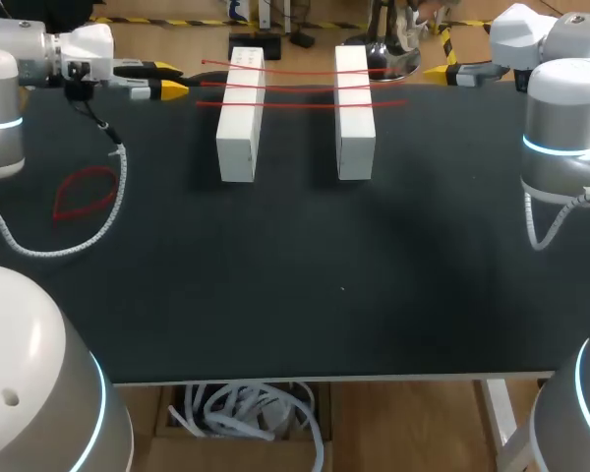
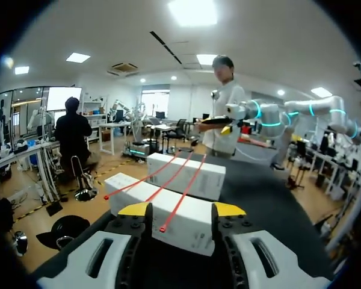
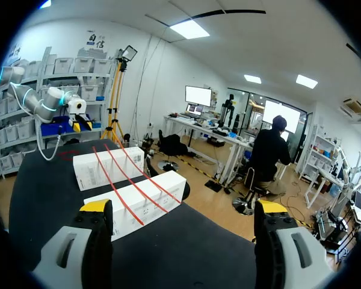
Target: Grab the tape and strap the tape.
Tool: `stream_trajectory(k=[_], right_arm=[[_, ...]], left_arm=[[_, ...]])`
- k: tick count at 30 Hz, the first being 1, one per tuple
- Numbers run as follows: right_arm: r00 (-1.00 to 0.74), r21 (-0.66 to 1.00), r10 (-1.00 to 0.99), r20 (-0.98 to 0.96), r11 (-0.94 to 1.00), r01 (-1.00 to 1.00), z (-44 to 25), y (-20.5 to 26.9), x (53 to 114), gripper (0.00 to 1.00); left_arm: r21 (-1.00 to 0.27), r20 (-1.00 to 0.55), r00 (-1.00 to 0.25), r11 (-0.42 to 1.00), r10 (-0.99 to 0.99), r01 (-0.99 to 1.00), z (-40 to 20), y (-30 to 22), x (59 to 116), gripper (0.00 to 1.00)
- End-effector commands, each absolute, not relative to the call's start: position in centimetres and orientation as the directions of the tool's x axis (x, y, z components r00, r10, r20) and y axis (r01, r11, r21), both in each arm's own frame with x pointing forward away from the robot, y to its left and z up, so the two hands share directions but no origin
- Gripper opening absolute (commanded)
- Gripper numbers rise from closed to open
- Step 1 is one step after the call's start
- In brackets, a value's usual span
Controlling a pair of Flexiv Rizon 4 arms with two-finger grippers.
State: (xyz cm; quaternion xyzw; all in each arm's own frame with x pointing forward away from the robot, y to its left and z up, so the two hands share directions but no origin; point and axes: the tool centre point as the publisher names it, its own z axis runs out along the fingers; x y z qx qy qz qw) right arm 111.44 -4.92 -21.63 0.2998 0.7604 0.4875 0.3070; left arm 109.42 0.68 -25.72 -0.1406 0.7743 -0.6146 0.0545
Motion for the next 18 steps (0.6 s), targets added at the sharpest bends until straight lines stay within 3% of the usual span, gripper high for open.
stream_trajectory(k=[1,18], right_arm=[[-0.632,0.925,0.755,-0.174,0.345,0.157,-21.6,-4.9,111.4,1.0],[-0.632,0.925,0.755,-0.174,0.345,0.157,-21.6,-4.9,111.4,1.0]], left_arm=[[-0.969,0.099,-0.968,0.2,-0.231,-0.147,-26.3,0.6,110.0,0.4],[-0.967,0.088,-0.989,0.228,-0.12,-0.114,-28.5,-0.3,111.2,0.37]])
